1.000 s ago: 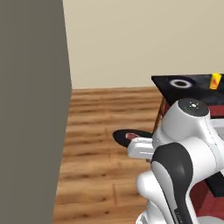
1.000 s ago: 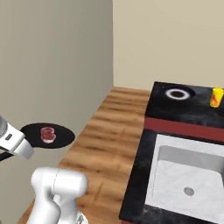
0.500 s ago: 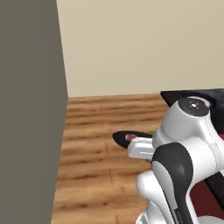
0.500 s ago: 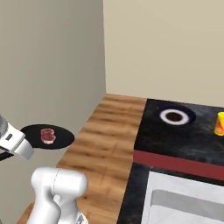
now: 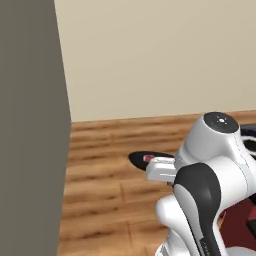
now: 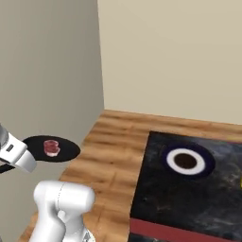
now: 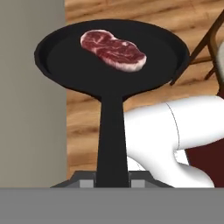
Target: Pick up the pan with the steak in it and place it on the dining table. Then place the steak on the plate.
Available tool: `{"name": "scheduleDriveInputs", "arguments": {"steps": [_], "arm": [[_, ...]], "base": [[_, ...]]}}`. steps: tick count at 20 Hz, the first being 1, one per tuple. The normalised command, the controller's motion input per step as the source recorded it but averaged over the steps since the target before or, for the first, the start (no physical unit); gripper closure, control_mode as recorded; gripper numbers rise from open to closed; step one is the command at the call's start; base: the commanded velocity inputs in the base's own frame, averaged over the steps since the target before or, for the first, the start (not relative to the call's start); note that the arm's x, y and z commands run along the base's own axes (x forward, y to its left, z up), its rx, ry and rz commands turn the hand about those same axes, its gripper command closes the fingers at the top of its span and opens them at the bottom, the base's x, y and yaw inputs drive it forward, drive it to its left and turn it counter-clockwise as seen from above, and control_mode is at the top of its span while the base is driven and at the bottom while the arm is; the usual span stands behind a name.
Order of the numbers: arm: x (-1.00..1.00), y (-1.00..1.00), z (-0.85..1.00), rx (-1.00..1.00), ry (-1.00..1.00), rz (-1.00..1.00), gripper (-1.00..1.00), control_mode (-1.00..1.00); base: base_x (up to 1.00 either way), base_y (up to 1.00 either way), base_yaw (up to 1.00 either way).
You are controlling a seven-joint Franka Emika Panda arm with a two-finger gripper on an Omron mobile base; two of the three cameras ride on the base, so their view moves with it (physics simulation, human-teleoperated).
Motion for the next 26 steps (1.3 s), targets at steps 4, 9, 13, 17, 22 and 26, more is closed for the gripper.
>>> {"name": "scheduleDriveInputs", "arguments": {"steps": [4,9,13,17,22,26], "arm": [[0.0,0.0,0.0,0.0,0.0,0.0,1.0,1.0],[0.0,0.0,0.0,0.0,0.0,0.0,1.0,1.0],[0.0,0.0,0.0,0.0,0.0,0.0,1.0,1.0],[0.0,0.0,0.0,0.0,0.0,0.0,1.0,1.0],[0.0,0.0,0.0,0.0,0.0,0.0,1.0,1.0],[0.0,0.0,0.0,0.0,0.0,0.0,1.0,1.0]], "base": [[0.97,0.2,-0.06],[0.99,0.22,-0.07],[1.0,0.22,-0.07],[1.0,0.22,-0.07],[1.0,0.21,-0.08],[0.92,0.12,-0.11]]}}
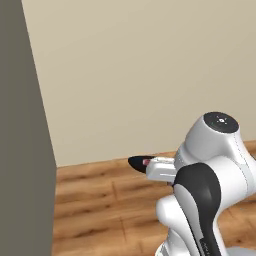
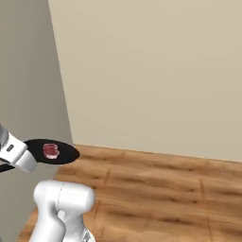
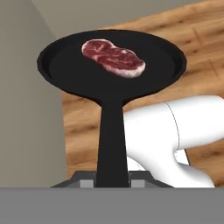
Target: Pick up the pan with the steak in it and place it on the dining table. Then place the steak on the plate.
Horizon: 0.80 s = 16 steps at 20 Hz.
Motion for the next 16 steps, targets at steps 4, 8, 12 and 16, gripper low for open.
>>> {"name": "scheduleDriveInputs", "arguments": {"steps": [4,8,12,16], "arm": [[0.0,0.0,0.0,0.0,0.0,0.0,1.0,1.0],[0.0,0.0,0.0,0.0,0.0,0.0,1.0,1.0],[0.0,0.0,0.0,0.0,0.0,0.0,1.0,1.0],[0.0,0.0,0.0,0.0,0.0,0.0,1.0,1.0]], "base": [[0.46,0.0,-0.3],[0.17,-0.04,-0.4],[0.14,-0.01,-0.42],[0.13,0.0,-0.42]]}}
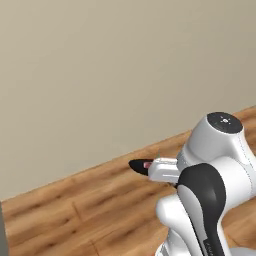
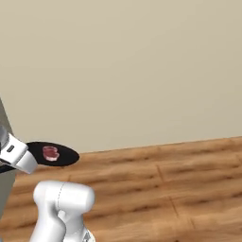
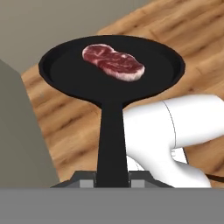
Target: Pick up the pan with the steak in it and place it on the dining table. Then place the steak on the plate.
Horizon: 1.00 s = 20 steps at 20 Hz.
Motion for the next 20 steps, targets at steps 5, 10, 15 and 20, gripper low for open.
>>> {"name": "scheduleDriveInputs", "arguments": {"steps": [5,10,15,20], "arm": [[0.0,0.0,0.0,0.0,0.0,0.0,1.0,1.0],[0.0,0.0,0.0,0.0,0.0,0.0,1.0,1.0],[0.0,0.0,0.0,0.0,0.0,0.0,1.0,1.0],[0.0,0.0,0.0,0.0,0.0,0.0,1.0,1.0]], "base": [[0.13,0.0,-0.42],[0.11,0.0,-0.44],[0.11,0.0,-0.44],[0.1,0.0,-0.44]]}}
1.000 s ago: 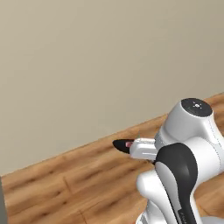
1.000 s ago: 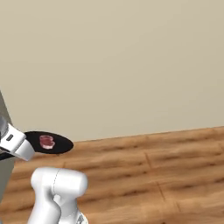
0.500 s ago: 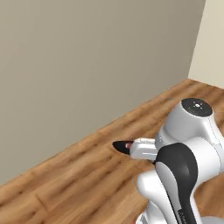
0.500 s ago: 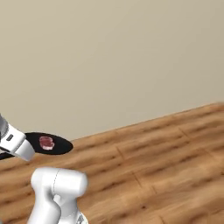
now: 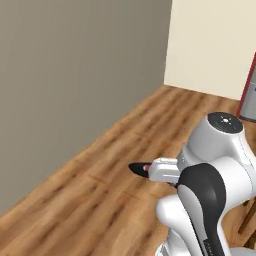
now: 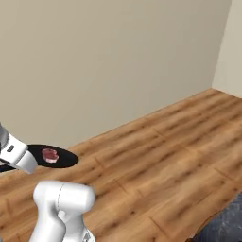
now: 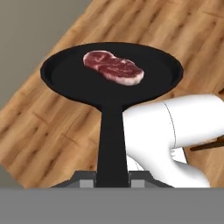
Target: Pick up the pan with the steak in it and place it on the dining table. Then place the steak on the plate.
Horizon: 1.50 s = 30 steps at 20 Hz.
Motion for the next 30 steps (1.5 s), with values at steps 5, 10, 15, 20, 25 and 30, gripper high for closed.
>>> {"name": "scheduleDriveInputs", "arguments": {"steps": [5,10,15,20,25,30], "arm": [[0.0,0.0,0.0,0.0,0.0,0.0,1.0,1.0],[0.0,0.0,0.0,0.0,0.0,0.0,1.0,1.0],[0.0,0.0,0.0,0.0,0.0,0.0,1.0,1.0],[0.0,0.0,0.0,0.0,0.0,0.0,1.0,1.0],[0.0,0.0,0.0,0.0,0.0,0.0,1.0,1.0],[0.0,0.0,0.0,0.0,0.0,0.0,1.0,1.0]], "base": [[0.1,0.0,-0.45],[0.09,0.0,-0.45],[0.09,0.0,-0.45],[0.09,0.0,-0.45],[0.1,0.0,-0.44],[0.07,0.0,-0.42]]}}
